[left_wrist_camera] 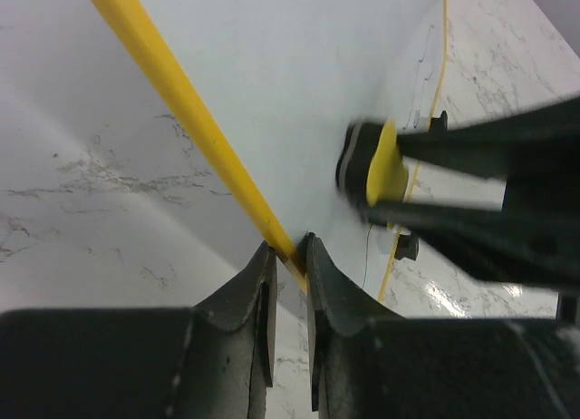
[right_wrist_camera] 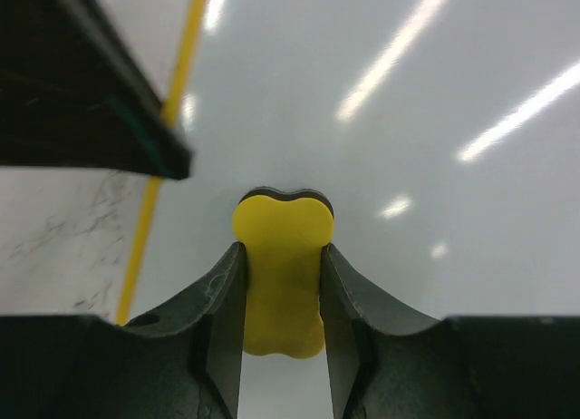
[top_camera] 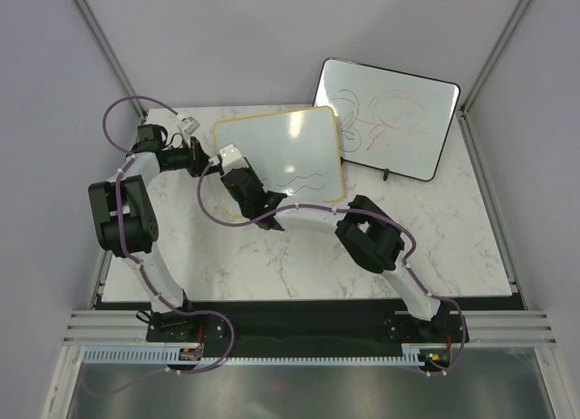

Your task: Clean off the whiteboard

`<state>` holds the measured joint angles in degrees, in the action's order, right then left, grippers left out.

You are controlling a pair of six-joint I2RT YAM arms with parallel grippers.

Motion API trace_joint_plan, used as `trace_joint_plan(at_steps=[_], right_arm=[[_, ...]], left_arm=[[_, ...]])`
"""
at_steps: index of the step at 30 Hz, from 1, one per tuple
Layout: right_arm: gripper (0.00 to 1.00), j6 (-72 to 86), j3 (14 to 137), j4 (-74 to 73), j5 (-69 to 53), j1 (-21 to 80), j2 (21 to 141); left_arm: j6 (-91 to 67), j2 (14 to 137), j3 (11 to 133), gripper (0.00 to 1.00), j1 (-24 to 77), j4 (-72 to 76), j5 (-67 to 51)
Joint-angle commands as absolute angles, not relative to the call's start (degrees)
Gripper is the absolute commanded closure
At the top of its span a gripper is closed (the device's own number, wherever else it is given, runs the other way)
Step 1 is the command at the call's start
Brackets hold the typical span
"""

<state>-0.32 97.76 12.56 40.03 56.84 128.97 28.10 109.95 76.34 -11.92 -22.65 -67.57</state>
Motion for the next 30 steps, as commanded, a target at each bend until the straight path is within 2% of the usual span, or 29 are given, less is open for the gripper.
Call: trace_joint_plan(at_steps=[1,8,16,19,26,30], right_arm=[[1.00,-2.7,104.0,8.5,32.9,58.4,135.4],[1.00,0.0,111.2,5.7,40.2,54.5,134.7],[1.00,-0.4,121.0,0.8,38.4,52.6,139.3],[1.00,1.7,117.8,0.4,37.7,53.7,138.9],[1.00,4.0,99.7,4.7,38.8,59.7,133.3],[1.00,6.7,96.9,5.2,38.1,61.7,134.1]], left_arm=[[32.3,106.8,77.0,0.98,-12.1,-20.6,-67.7],[32.8,106.4,76.7,0.98,-12.0,-20.7,-67.9],[32.7,106.9,76.8,0.98,-12.0,-20.7,-68.0],[32.8,107.0,76.8,0.98,-12.0,-20.7,-67.9],[32.8,107.2,77.1,0.98,-12.0,-20.8,-67.9],[32.7,107.0,76.8,0.98,-12.1,-20.8,-67.8]])
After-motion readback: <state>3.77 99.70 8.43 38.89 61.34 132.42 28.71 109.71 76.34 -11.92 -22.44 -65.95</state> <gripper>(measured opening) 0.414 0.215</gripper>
